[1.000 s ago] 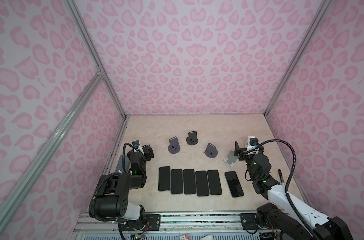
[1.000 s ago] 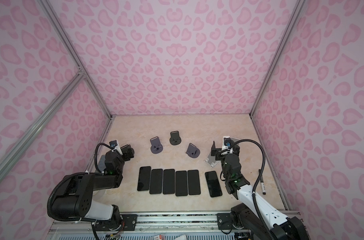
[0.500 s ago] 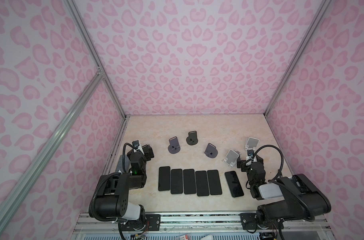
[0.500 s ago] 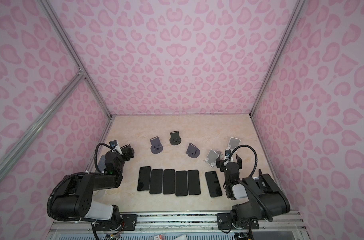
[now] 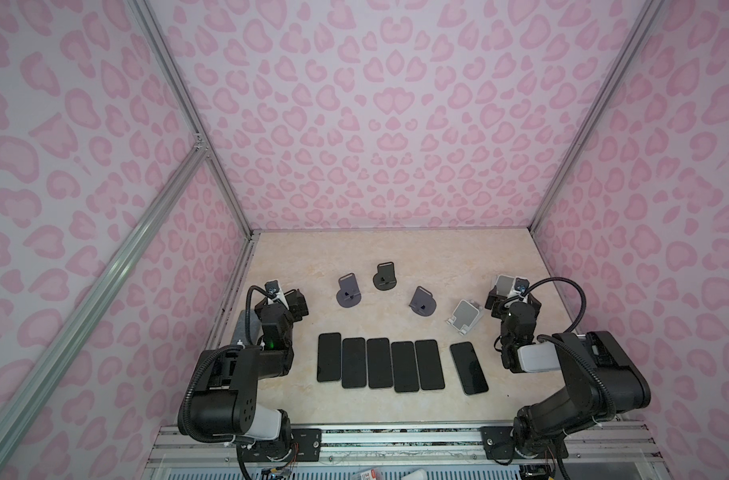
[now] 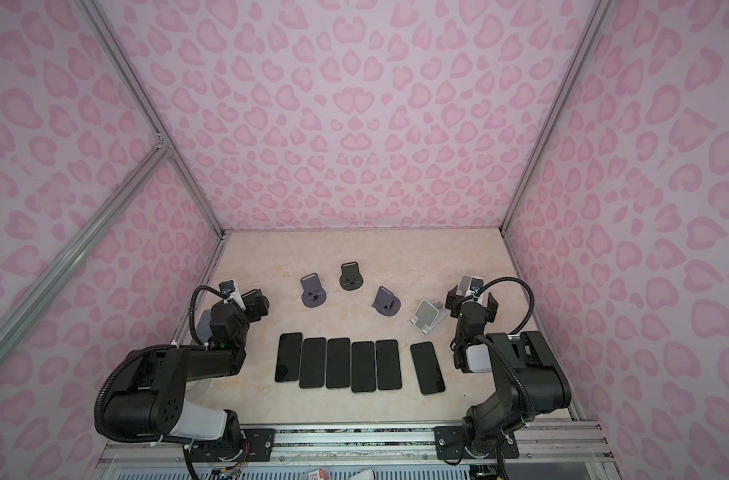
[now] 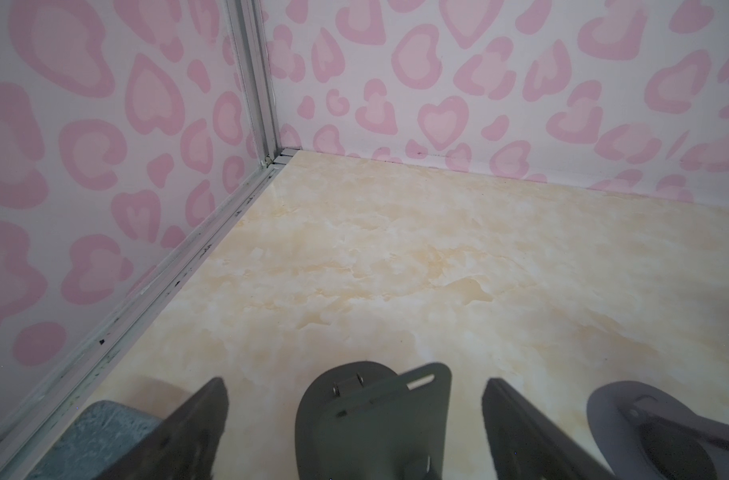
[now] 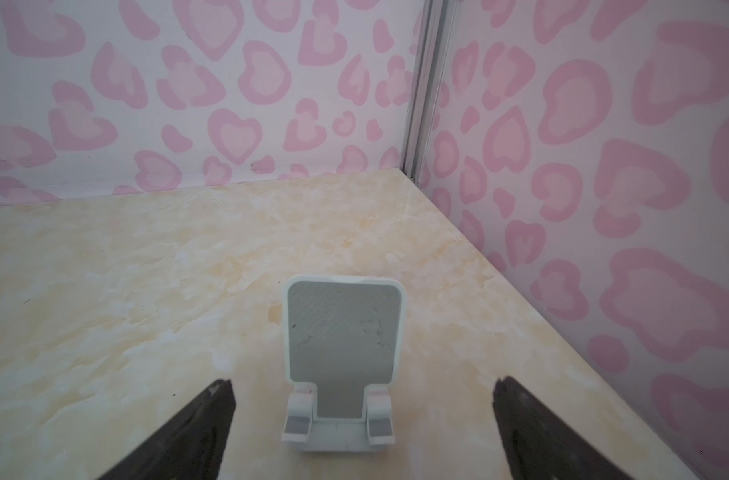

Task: Remove the phone from the phone stand

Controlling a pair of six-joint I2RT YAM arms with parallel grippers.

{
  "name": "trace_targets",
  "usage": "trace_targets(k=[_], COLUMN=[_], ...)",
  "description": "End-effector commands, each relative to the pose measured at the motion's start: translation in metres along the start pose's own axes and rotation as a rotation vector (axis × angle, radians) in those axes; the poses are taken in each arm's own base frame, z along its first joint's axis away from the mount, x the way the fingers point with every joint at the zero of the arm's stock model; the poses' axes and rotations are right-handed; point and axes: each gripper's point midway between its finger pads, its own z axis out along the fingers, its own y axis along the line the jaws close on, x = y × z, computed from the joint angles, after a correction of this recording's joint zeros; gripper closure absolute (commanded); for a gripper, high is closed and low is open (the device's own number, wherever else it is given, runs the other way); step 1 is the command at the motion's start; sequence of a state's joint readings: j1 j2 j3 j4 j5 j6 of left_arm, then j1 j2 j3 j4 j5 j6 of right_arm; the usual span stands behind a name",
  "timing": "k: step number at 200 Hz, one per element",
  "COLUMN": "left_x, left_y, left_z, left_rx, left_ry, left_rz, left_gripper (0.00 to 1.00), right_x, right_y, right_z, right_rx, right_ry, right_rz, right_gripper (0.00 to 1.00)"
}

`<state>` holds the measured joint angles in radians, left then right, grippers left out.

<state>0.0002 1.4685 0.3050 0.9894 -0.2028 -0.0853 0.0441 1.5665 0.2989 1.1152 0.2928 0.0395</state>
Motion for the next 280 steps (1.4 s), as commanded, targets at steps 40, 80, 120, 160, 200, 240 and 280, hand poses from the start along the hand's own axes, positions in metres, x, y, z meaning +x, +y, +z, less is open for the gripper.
trace_targets(k=[40,80,120,160,200,240,280], left_x=[-0.008,-0.007,-0.007,-0.007,-0.008,-0.007,-0.008], left_y=[-0.001,-0.001,0.0,0.0,-0.001,-0.001,-0.001], left_z=[0.002,0.002,0.001,0.002,0.002,0.002,0.002], left_rx=[0.0,-0.001,-0.001,-0.002,-0.001,0.0,-0.001], left_ry=[-0.026,-0.024,-0.023,-0.024,-0.025,-0.024,-0.026], left_rz=[-0.001,0.0,0.001,0.0,0.0,-0.001,-0.001], left_gripper=[0.02,0.02,0.02,0.02,0.02,0.02,0.02], right_x=[0.004,0.004,0.004,0.005,0.004,0.004,0.004], right_y=[-0.001,0.002,0.007,0.007,0.008,0.008,0.008], right_z=[-0.001,-0.001,0.001,0.001,0.001,0.001,0.001], right_rx=[0.005,0.0,-0.016,-0.013,-0.014,-0.015,-0.014], right_ry=[0.012,0.012,0.023,0.023,0.022,0.022,0.023], right_rz=[0.02,0.005,-0.012,-0.019,-0.017,-0.018,-0.019], right_gripper=[0.0,0.0,0.0,0.0,0.0,0.0,0.0])
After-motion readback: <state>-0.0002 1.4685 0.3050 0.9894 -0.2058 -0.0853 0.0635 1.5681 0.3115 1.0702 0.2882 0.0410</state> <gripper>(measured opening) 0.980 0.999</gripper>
